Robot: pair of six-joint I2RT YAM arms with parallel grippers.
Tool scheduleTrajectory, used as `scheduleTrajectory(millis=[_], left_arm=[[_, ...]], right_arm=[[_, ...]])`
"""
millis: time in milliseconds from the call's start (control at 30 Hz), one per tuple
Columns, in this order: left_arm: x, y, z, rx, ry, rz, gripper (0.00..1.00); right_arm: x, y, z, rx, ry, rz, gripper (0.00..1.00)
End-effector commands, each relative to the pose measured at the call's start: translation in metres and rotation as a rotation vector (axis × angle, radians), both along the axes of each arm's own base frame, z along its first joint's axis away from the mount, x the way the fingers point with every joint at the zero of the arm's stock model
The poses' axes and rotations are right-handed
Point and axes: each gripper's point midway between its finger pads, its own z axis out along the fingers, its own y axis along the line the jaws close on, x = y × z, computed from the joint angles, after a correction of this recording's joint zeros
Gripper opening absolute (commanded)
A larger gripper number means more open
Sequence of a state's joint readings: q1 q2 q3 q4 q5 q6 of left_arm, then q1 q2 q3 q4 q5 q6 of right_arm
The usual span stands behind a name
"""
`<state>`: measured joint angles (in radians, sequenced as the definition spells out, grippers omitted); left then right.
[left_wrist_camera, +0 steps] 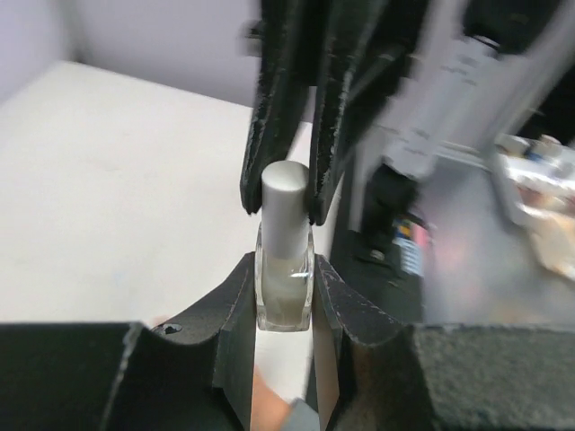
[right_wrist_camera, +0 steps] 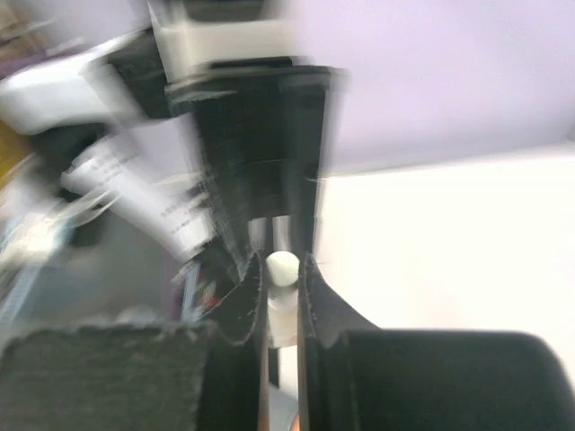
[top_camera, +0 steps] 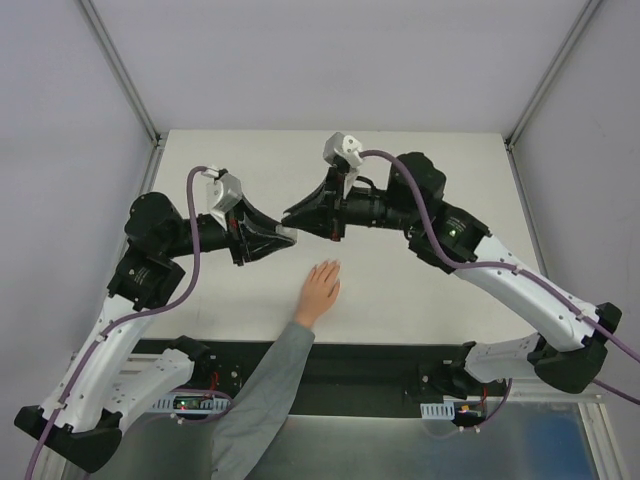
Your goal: Paint the nails
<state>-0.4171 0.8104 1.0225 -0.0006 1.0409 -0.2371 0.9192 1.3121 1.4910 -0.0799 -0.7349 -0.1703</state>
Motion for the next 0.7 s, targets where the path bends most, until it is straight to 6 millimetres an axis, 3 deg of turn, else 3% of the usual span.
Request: scheduleTrajectory(millis=[0,33,67,100,133,167,200,233,367,400,433,500,533,667], left_arm=[[0.096,0.041,0.028,-0.014,-0.198,0.58,0.0],[0.1,0.041,0.027,-0.01,-0.198,0.598,0.0],[0.103,0.042,0.026,-0.006,-0.195,0.617,0.0],[0.108,0.045,0.022,0.0,-0.187,0.649,0.0],[0.108,0.042,0.021,0.003,-0.187,0.644,0.0],[0.108,0.042,0.02,0.004,-0.184,0.649,0.0],[0.108,0.042,0.017,0.006,-0.177,0.653,0.0],[0.107,0.041,0.015,0.008,-0.175,0.647,0.0],[0.099,0.039,0.01,0.008,-0.175,0.621,0.0],[0.095,0.04,0.008,0.006,-0.175,0.611,0.0],[0.09,0.039,0.006,0.01,-0.171,0.593,0.0],[0.082,0.037,0.004,0.006,-0.161,0.565,0.0],[0.075,0.033,0.001,0.007,-0.156,0.523,0.0],[0.05,0.02,-0.007,0.011,-0.102,0.372,0.0]], right_arm=[[0.069,-0.021,-0.046,-0.203,0.124,-0.787,0.01],[0.055,-0.022,-0.048,-0.222,0.163,-0.88,0.01],[0.068,-0.038,-0.044,-0.196,0.118,-1.061,0.01],[0.067,-0.035,-0.037,-0.147,0.102,-1.123,0.01],[0.053,-0.029,-0.034,-0.124,0.086,-1.146,0.01],[0.056,-0.035,-0.029,-0.109,0.051,-1.225,0.01],[0.056,-0.026,-0.033,-0.119,0.033,-1.241,0.01],[0.052,-0.023,-0.022,-0.097,0.035,-1.242,0.01],[0.043,-0.003,-0.012,-0.105,-0.008,-1.143,0.04],[0.041,0.0,-0.01,-0.115,-0.04,-1.111,0.09],[0.039,0.001,-0.006,-0.114,-0.053,-1.081,0.24],[0.032,0.008,-0.003,-0.141,-0.13,-0.975,0.4],[0.025,0.013,-0.001,-0.15,-0.161,-0.907,0.53],[0.021,-0.006,0.017,-0.167,-0.256,-0.827,0.75]])
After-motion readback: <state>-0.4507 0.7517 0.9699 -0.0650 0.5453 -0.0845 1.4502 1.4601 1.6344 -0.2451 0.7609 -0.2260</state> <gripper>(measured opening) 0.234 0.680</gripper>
